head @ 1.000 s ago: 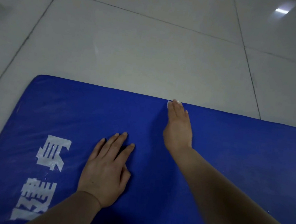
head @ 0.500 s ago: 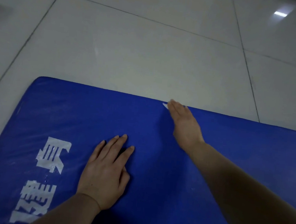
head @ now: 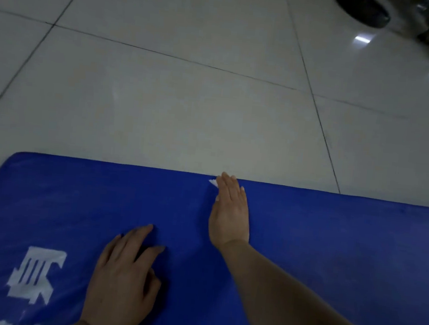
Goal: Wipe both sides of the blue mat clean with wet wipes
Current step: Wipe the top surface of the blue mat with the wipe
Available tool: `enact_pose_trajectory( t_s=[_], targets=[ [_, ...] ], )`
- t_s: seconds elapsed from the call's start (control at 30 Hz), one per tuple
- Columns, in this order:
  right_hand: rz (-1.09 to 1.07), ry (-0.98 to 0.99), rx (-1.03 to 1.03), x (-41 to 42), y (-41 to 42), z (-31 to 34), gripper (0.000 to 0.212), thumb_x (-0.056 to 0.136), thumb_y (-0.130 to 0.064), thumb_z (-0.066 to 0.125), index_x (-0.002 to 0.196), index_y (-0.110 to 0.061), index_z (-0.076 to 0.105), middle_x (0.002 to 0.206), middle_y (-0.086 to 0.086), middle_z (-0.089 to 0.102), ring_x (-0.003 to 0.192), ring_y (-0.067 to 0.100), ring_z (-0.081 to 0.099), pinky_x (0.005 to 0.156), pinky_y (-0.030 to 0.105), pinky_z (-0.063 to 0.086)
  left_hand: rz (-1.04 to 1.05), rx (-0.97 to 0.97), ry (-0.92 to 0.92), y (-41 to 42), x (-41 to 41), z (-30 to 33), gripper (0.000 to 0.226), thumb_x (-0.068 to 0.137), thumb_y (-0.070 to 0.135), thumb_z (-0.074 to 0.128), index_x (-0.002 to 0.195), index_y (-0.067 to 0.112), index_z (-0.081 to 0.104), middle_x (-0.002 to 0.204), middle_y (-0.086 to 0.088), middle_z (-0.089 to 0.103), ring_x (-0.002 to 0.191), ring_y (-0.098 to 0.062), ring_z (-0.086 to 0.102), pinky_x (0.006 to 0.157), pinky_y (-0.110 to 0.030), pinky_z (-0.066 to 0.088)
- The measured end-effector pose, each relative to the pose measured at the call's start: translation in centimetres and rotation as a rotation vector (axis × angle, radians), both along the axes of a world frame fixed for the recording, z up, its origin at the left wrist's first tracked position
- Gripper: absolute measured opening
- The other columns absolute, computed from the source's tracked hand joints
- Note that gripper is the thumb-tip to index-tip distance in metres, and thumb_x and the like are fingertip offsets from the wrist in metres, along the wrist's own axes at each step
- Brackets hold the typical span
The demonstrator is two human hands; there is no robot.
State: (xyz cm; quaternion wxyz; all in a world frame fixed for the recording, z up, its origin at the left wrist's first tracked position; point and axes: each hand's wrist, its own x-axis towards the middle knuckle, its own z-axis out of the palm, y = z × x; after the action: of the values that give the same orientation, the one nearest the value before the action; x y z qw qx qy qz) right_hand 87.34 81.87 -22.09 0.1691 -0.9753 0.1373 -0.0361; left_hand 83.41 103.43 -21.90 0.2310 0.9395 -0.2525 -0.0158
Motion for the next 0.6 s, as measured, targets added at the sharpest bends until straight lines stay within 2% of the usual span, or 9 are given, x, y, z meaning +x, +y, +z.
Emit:
enact_pose_trajectory(
  t_s=[0.13,0.37,0.4,0.43,0.47,0.5,0.53,0.57,0.6],
  targets=[
    [-0.001,-0.019,0.017,0.0,-0.2,-0.3,0.057,0.097,-0.002,0.034,0.150,-0.015,0.020,0.158,-0.005,0.016,0.140,0.001,-0.002,0.114,0.021,-0.013,0.137,0.029,0.021,-1.2,1.5,-0.1,0.053,0.079,0.031,0.036,0.117,0.008,0.064,0.139,-0.017,0.049,0.127,-0.030,0.041,0.109,-0.046,0.023],
    [0.001,-0.047,0.012,0.2,-0.6,-0.9,0.054,0.099,-0.004,0.034,0.150,-0.015,0.021,0.157,-0.005,0.019,0.138,0.000,-0.002,0.113,0.021,-0.011,0.105,0.194,0.052,-1.8,1.6,-0.4,0.059,0.083,0.035,0.033,0.133,0.014,0.056,0.149,-0.013,0.040,0.138,-0.027,0.032,0.114,-0.043,0.011],
    [-0.028,-0.064,0.006,0.5,-0.7,-0.8,0.052,0.097,-0.001,0.038,0.147,-0.014,0.031,0.154,-0.003,0.026,0.142,0.005,0.007,0.114,0.023,-0.006,0.103,0.197,0.054,-1.8,1.6,-0.4,0.059,0.084,0.035,0.033,0.134,0.014,0.056,0.150,-0.012,0.039,0.138,-0.026,0.032,0.114,-0.043,0.011],
    [-0.061,-0.112,-0.022,0.9,-0.5,-0.6,0.050,0.092,0.005,0.048,0.139,-0.012,0.045,0.148,0.000,0.040,0.142,0.014,0.023,0.115,0.028,0.004,0.102,0.194,0.051,-1.8,1.7,-0.4,0.059,0.084,0.035,0.033,0.134,0.015,0.056,0.150,-0.011,0.039,0.139,-0.026,0.032,0.114,-0.043,0.012],
    [-0.083,-0.145,-0.047,1.5,-0.1,-0.2,0.049,0.081,0.011,0.059,0.125,-0.009,0.060,0.136,0.004,0.054,0.135,0.025,0.041,0.113,0.036,0.016,0.105,0.194,0.046,-1.7,1.7,-0.5,0.058,0.084,0.035,0.033,0.133,0.015,0.056,0.150,-0.011,0.039,0.138,-0.026,0.032,0.114,-0.043,0.012],
    [-0.075,-0.151,-0.068,2.0,0.5,0.2,0.047,0.070,0.015,0.066,0.111,-0.008,0.068,0.124,0.006,0.064,0.126,0.032,0.051,0.109,0.044,0.025,0.107,0.198,0.040,-1.7,1.7,-0.6,0.058,0.084,0.034,0.033,0.133,0.015,0.056,0.150,-0.011,0.039,0.138,-0.026,0.032,0.114,-0.043,0.013],
    [-0.039,-0.163,-0.114,2.5,1.2,0.6,0.045,0.068,0.015,0.067,0.106,-0.008,0.069,0.121,0.006,0.065,0.124,0.032,0.052,0.109,0.046,0.027,0.106,0.205,0.034,-1.7,1.8,-0.6,0.057,0.085,0.034,0.033,0.133,0.015,0.057,0.150,-0.011,0.039,0.138,-0.026,0.032,0.113,-0.044,0.014],
    [0.045,-0.118,-0.119,2.8,2.0,1.1,0.044,0.075,0.011,0.064,0.114,-0.009,0.066,0.131,0.005,0.059,0.132,0.030,0.045,0.113,0.043,0.022,0.105,0.212,0.033,-1.6,1.7,-0.7,0.058,0.085,0.035,0.032,0.133,0.015,0.056,0.150,-0.011,0.039,0.138,-0.026,0.032,0.113,-0.044,0.014],
    [0.149,-0.091,-0.123,2.9,2.6,1.2,0.046,0.086,0.003,0.055,0.130,-0.011,0.055,0.145,0.003,0.045,0.141,0.026,0.030,0.117,0.038,0.012,0.107,0.216,0.032,-1.6,1.7,-0.7,0.058,0.085,0.035,0.032,0.133,0.015,0.056,0.150,-0.011,0.039,0.139,-0.026,0.031,0.113,-0.044,0.015]
  ],
)
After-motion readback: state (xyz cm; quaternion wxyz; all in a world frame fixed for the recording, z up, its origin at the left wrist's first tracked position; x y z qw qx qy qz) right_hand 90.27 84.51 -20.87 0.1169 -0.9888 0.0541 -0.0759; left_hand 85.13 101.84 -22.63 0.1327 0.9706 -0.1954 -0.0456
